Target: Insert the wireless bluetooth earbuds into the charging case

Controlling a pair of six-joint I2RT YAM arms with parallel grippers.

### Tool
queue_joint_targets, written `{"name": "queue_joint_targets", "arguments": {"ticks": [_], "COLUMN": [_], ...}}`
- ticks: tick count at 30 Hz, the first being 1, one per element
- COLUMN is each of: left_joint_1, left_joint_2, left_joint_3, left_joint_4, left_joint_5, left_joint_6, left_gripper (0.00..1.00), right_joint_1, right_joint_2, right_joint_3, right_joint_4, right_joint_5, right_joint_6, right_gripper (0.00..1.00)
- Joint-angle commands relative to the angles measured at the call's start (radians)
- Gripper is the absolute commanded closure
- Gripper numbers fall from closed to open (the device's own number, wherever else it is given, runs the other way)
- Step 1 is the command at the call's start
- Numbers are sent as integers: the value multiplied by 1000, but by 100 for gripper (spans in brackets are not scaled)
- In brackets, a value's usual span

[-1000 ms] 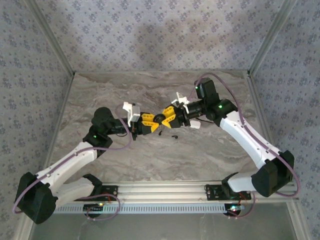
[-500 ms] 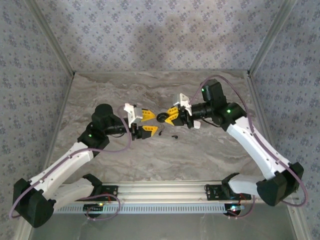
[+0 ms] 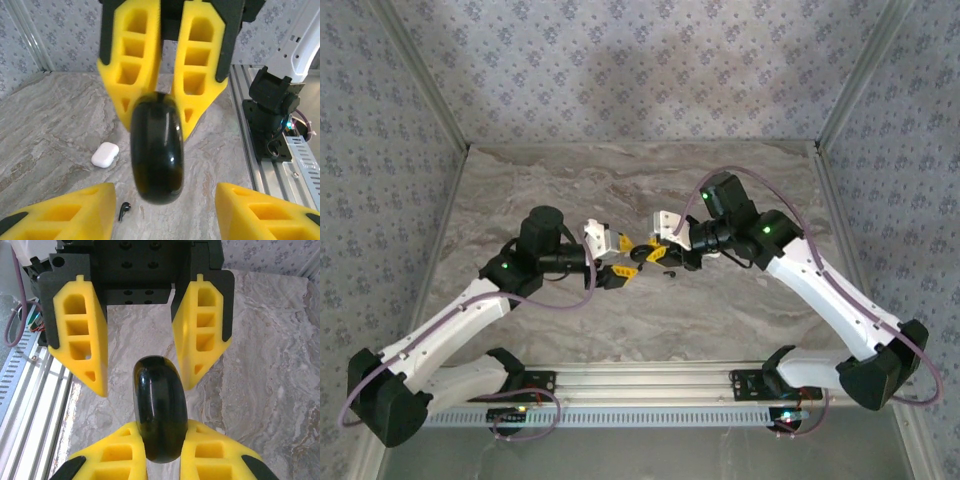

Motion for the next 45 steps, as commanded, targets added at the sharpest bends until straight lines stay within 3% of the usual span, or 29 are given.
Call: {"name": "queue_joint_targets", "arguments": {"ticks": [1,8,14,20,24,34,45], "left_joint_1": [-9,-13,-14,-15,-16,-16,-16], "left_joint_2": [1,-2,0,-2,-4,-15,-30], "left_joint_3": [45,46,46,45,40,32,30], "left_joint_4": [-14,-11,-10,-13,-20,-18,-1], "left_joint_5": [20,21,21,18,12,8,16], "left_joint_6": [28,24,24,28,31,37,28], "left_gripper": [48,53,68,73,82,86,87], "right_joint_1": [10,19,26,34,34,-3,-6], "right_joint_2": [16,34,38,41,40,4,30], "right_joint_3": [34,40,39,39,38,2,5], "right_joint_4": [-11,-20,-18,-7,4,80,73], "right_joint_5": [-10,-34,-34,-34,-41,-122,-151], "right_joint_6": [-12,-11,-9,-7,18,96,98], "right_gripper": [89,88,88,88,86,64,62]}}
